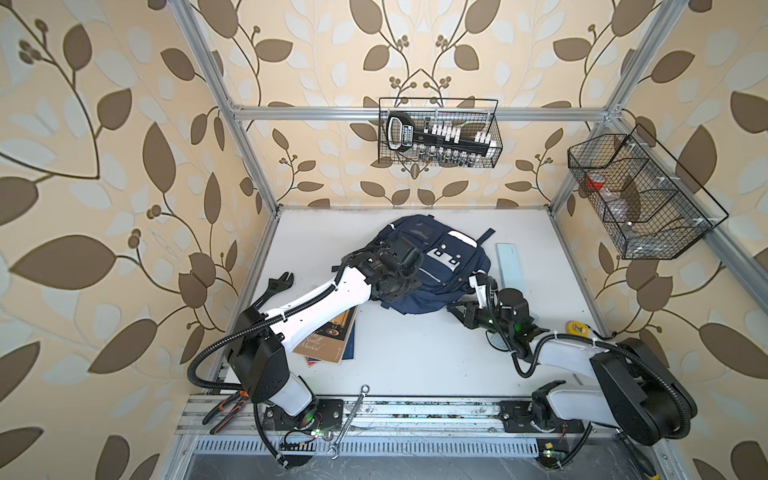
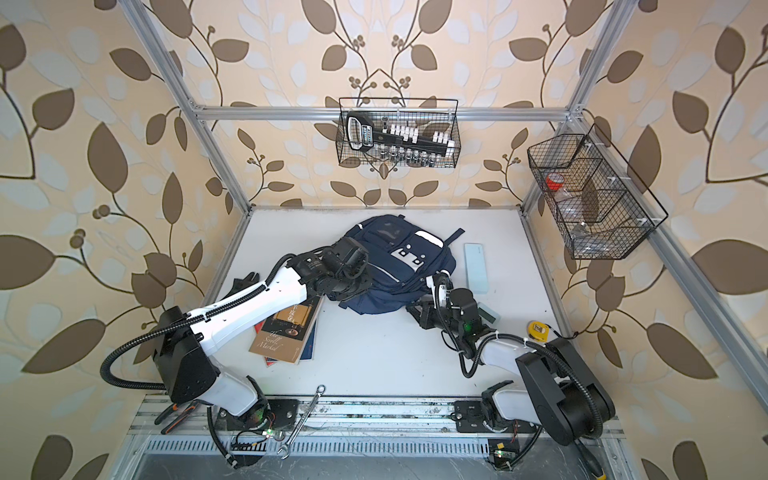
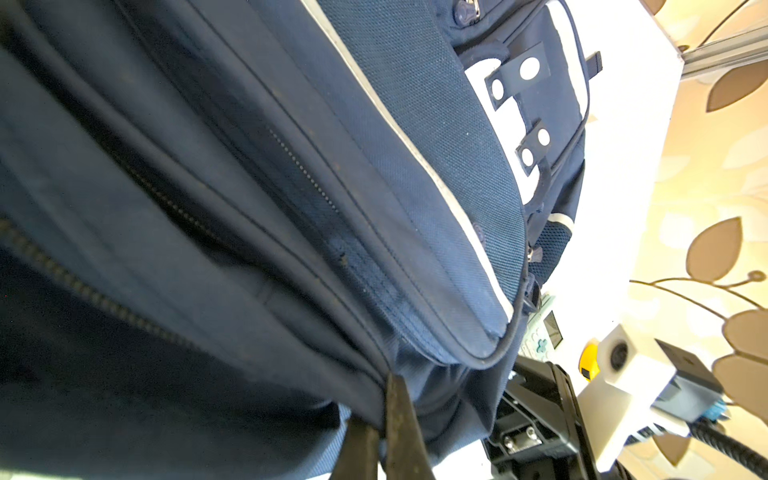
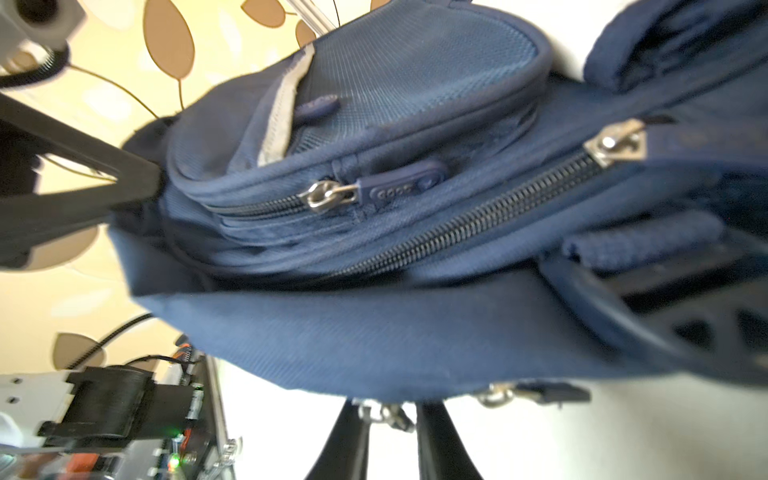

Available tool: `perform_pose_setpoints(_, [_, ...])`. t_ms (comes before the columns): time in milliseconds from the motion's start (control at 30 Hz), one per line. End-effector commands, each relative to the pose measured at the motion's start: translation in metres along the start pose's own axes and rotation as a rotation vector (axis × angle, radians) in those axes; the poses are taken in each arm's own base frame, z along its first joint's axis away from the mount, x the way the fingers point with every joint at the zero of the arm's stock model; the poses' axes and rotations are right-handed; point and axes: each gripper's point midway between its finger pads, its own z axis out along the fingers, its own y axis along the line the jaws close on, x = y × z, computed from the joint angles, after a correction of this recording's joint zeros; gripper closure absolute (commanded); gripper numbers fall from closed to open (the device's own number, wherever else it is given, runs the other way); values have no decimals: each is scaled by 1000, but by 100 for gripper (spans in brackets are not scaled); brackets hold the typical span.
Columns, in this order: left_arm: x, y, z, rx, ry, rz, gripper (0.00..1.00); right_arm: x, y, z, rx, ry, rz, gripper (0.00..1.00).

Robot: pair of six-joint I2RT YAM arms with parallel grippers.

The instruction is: Pack the student bag

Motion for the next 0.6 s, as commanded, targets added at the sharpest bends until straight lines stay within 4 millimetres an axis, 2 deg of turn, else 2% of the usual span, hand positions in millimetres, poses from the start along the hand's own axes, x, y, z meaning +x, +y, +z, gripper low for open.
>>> perform_pose_setpoints(0, [-22,-27,-35,115,-74,8,100,4,2,-3,-2,-5,-4,82])
perform_pose_setpoints(167, [-21,-28,-31,115,-67,2,100,14,6,1,7,23,-18,88])
perform_pose_setpoints(233, [-21,-27,-31,114,-67,1,100,12,8,2,2,21,-24,93])
perform_pose_setpoints(433, [-21,-26,-29,117,-64,-7,100,10,7,3,21,11,-28,94])
perform_pose_setpoints(567, [-21,-26,-28,118,-64,-13,100,11,4,5,37,13,-23,100])
